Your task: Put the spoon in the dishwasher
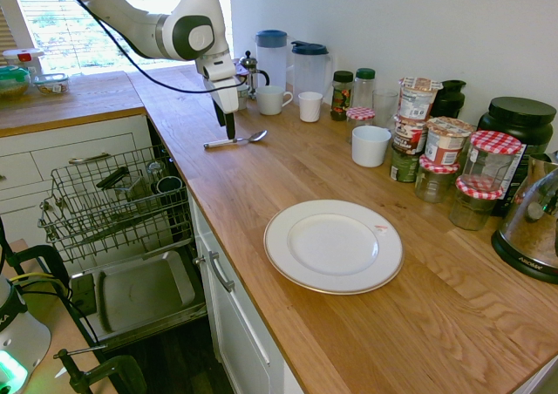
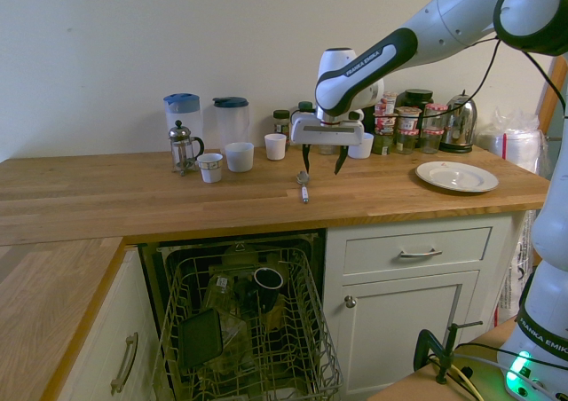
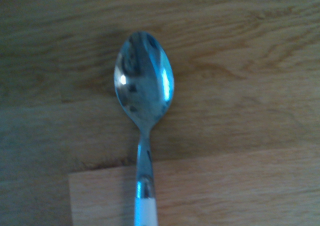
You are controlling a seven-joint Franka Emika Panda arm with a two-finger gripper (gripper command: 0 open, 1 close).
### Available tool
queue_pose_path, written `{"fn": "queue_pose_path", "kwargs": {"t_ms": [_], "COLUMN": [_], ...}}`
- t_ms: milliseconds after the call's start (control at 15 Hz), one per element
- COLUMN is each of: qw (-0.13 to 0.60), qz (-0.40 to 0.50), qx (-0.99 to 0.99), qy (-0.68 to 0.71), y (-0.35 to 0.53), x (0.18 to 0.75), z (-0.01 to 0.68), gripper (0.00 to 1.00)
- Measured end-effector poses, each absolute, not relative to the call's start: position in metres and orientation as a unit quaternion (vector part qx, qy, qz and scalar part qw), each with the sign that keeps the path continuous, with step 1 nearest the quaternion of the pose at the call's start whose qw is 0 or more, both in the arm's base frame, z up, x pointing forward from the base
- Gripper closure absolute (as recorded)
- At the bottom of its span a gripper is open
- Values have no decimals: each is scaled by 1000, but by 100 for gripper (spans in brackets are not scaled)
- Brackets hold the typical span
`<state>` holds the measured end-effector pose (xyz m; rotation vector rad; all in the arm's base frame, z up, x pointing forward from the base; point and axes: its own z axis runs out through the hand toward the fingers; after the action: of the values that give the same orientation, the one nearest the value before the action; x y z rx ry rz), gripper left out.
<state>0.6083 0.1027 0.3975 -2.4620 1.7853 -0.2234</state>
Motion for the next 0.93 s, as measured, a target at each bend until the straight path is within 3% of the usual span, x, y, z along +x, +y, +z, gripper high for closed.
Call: {"fn": "queue_pose_path", "kwargs": {"t_ms": [400, 933], "qw": [47, 35], "qz": [-76, -80], "qx": [-774, -756], "qy": [626, 649], "y": [120, 129], "x": [659, 663], "z": [363, 349], "gripper": [0, 0]}}
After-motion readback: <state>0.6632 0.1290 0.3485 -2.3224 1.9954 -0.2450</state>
